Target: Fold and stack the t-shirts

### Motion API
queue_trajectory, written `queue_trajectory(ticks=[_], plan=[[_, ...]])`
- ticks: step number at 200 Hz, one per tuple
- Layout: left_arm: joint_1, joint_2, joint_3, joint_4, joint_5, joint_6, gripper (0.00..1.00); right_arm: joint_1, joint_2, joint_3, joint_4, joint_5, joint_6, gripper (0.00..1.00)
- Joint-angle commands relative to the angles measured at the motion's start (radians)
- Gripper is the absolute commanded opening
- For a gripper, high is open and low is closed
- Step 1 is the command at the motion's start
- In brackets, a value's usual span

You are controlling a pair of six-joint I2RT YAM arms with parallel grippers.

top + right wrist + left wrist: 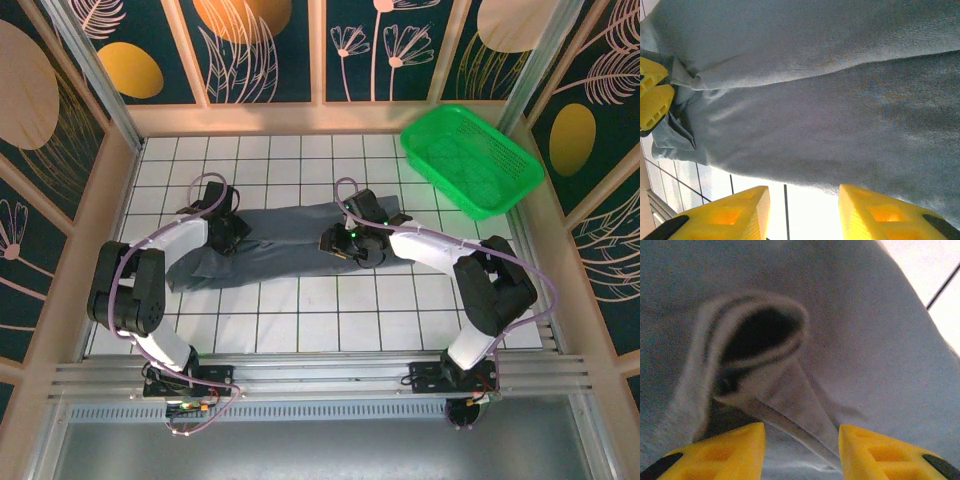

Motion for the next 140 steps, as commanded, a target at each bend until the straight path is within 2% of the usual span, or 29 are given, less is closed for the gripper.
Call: queue_trajectory(ticks=[1, 38, 70, 112, 140], plan=[[0.019, 0.006, 0.031, -0.045, -0.089, 0.068, 0.43, -0.003, -0.003, -0.008, 0.015, -0.016, 0.006, 0.41], [0.029, 0.036, 0.072, -0.086, -0.162, 0.142, 0.43, -0.003, 0.010, 0.009, 0.010, -0.020, 0.003, 0.41], [0.031, 0.067, 0.096, -0.094, -0.182, 0.185, 0.41, -0.002, 0.011, 0.017, 0.003, -0.020, -0.002, 0.41], [0.031, 0.076, 0.095, -0.093, -0.189, 0.212, 0.29, -0.002, 0.003, 0.004, 0.006, -0.018, 0.004, 0.41], [0.031, 0.073, 0.090, -0.090, -0.183, 0.233, 0.12, -0.001, 0.000, 0.001, 0.007, -0.017, 0.005, 0.41]])
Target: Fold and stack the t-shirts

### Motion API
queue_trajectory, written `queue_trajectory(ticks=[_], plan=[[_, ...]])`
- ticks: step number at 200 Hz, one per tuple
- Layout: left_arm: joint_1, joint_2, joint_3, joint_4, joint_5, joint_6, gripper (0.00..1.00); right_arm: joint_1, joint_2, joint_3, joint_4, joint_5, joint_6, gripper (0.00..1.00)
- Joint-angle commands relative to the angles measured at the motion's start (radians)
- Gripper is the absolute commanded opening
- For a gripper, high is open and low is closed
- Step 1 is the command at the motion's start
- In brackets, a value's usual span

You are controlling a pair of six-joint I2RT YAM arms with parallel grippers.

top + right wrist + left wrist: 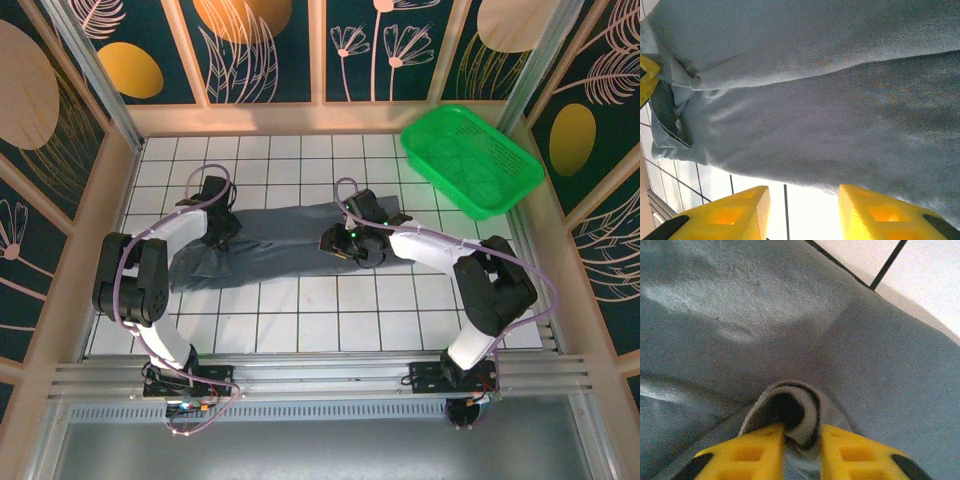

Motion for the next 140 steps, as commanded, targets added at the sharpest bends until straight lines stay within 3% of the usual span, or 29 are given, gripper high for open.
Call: queue_trajectory(ticks=[1, 14, 43, 73, 118, 140], plan=[[0.006, 0.006, 0.011, -0.024, -0.019, 0.039, 0.12, -0.001, 0.000, 0.001, 0.007, -0.016, 0.006, 0.41], [0.006, -0.006, 0.009, -0.022, -0.016, 0.044, 0.00, -0.001, -0.001, 0.001, 0.007, -0.016, 0.007, 0.41], [0.007, -0.059, 0.011, -0.038, 0.032, 0.044, 0.00, -0.002, -0.006, 0.004, 0.007, -0.008, 0.009, 0.41], [0.004, -0.135, 0.000, -0.082, 0.170, -0.009, 0.00, -0.002, -0.048, -0.010, 0.040, 0.004, 0.012, 0.41], [-0.020, -0.290, -0.153, -0.084, 0.378, -0.171, 0.00, -0.012, -0.158, -0.102, 0.286, -0.096, 0.055, 0.42], [-0.045, -0.351, -0.242, -0.015, 0.455, -0.272, 0.00, -0.016, -0.166, -0.105, 0.309, -0.101, 0.068, 0.42]])
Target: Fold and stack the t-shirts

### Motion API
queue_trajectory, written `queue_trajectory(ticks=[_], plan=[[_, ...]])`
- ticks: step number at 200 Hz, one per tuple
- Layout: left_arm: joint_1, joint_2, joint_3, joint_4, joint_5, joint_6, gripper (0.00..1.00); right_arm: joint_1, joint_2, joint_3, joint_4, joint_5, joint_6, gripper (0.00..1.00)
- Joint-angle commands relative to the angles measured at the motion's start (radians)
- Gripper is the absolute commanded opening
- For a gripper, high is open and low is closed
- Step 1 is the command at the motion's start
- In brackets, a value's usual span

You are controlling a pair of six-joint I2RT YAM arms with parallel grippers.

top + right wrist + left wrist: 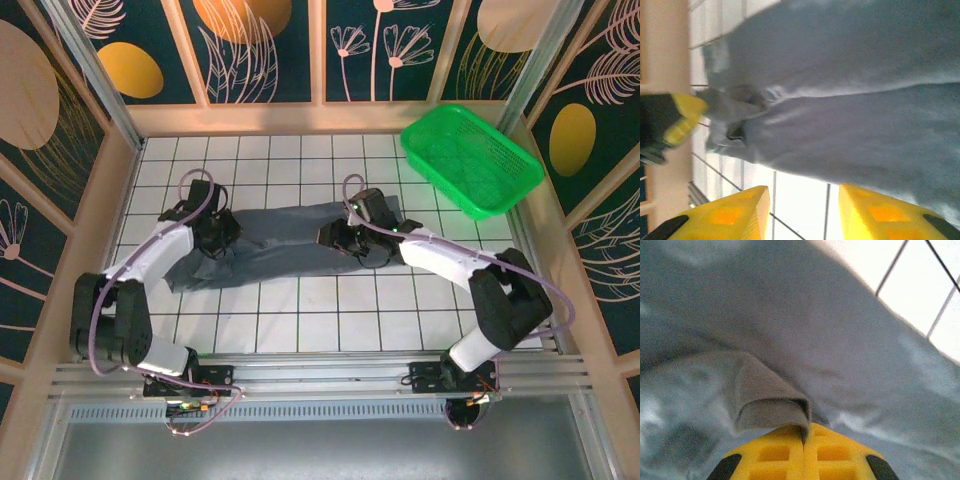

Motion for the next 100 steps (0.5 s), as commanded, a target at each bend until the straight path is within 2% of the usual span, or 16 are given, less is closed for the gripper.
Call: queue_trajectory(ticks=[1, 22, 47, 52, 63, 74, 86, 100], plan=[[-0.025, -0.051, -0.093, 0.033, 0.145, -0.150, 0.00, -0.010, -0.030, -0.012, 0.115, -0.041, 0.033, 0.41], [-0.049, -0.069, -0.168, 0.116, 0.203, -0.230, 0.00, -0.011, -0.013, -0.005, 0.093, -0.041, 0.029, 0.42], [-0.063, -0.063, -0.220, 0.172, 0.254, -0.254, 0.00, -0.010, -0.011, -0.012, 0.081, -0.040, 0.033, 0.42], [-0.064, -0.062, -0.223, 0.173, 0.265, -0.246, 0.08, -0.011, -0.011, -0.011, 0.076, -0.039, 0.031, 0.41], [-0.064, -0.063, -0.212, 0.141, 0.271, -0.216, 0.32, -0.010, -0.011, -0.013, 0.068, -0.035, 0.031, 0.42], [-0.064, -0.081, -0.180, 0.072, 0.236, -0.174, 0.46, -0.010, -0.010, -0.014, 0.060, -0.033, 0.029, 0.42], [-0.063, -0.116, -0.131, -0.027, 0.155, -0.121, 0.49, -0.011, -0.015, -0.016, 0.055, -0.031, 0.029, 0.42], [-0.061, -0.170, -0.064, -0.153, -0.012, -0.060, 0.47, -0.009, -0.021, -0.020, 0.055, -0.029, 0.030, 0.41]])
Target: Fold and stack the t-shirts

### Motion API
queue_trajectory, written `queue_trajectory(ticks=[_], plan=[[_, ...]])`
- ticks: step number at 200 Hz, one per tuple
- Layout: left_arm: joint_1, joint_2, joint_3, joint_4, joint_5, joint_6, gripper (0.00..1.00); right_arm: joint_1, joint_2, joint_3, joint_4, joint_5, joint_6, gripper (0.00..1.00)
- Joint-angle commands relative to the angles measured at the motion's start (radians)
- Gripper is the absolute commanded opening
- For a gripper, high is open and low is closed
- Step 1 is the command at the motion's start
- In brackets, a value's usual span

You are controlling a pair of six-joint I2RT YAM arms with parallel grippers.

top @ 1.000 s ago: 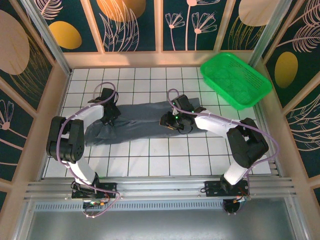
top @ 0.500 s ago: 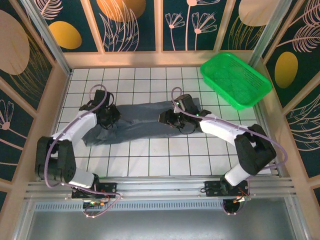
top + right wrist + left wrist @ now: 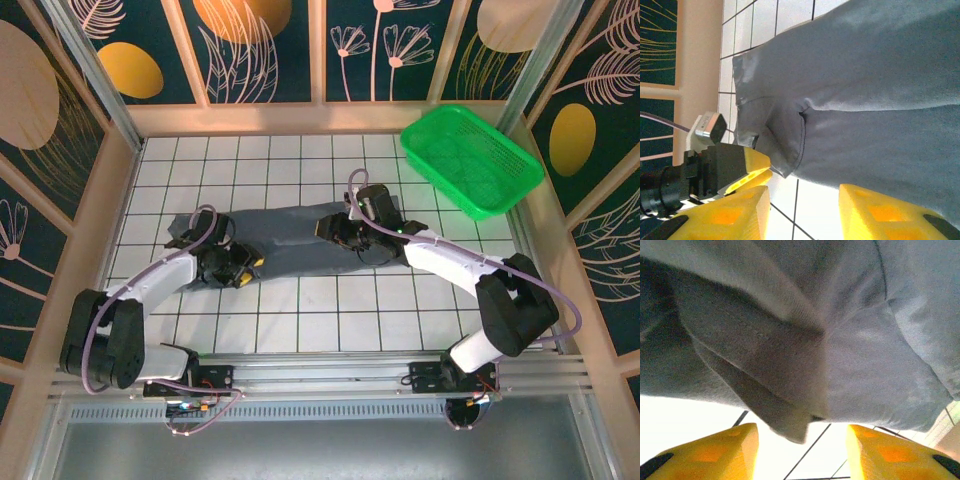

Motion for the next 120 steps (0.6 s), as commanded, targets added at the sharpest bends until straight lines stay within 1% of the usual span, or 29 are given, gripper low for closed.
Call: queue_trajectory(ticks=[1, 11, 18, 32, 46, 55, 72, 92, 120], plan=[[0.000, -0.097, 0.115, -0.200, -0.202, 0.109, 0.47, -0.003, -0.010, -0.018, -0.001, -0.010, 0.012, 0.41], [0.012, -0.139, 0.136, -0.262, -0.309, 0.132, 0.43, -0.003, -0.013, -0.021, 0.006, -0.013, 0.013, 0.41], [0.041, -0.168, 0.128, -0.277, -0.342, 0.141, 0.40, -0.002, -0.013, -0.023, 0.013, -0.020, 0.013, 0.42], [0.136, -0.211, 0.078, -0.276, -0.349, 0.163, 0.37, 0.002, -0.011, -0.029, 0.051, -0.058, 0.007, 0.42], [0.234, -0.232, 0.029, -0.256, -0.359, 0.192, 0.37, 0.014, -0.010, -0.031, 0.112, -0.117, 0.006, 0.42], [0.283, -0.238, 0.003, -0.227, -0.364, 0.202, 0.37, 0.024, -0.010, -0.022, 0.132, -0.140, 0.000, 0.42], [0.360, -0.224, -0.046, -0.142, -0.342, 0.213, 0.37, 0.040, 0.000, 0.007, 0.119, -0.146, -0.020, 0.42], [0.402, -0.172, -0.063, -0.065, -0.339, 0.233, 0.34, 0.048, 0.013, 0.024, 0.100, -0.143, -0.025, 0.42], [0.419, -0.121, -0.088, 0.002, -0.321, 0.243, 0.32, 0.050, -0.002, 0.014, 0.094, -0.134, -0.022, 0.42]])
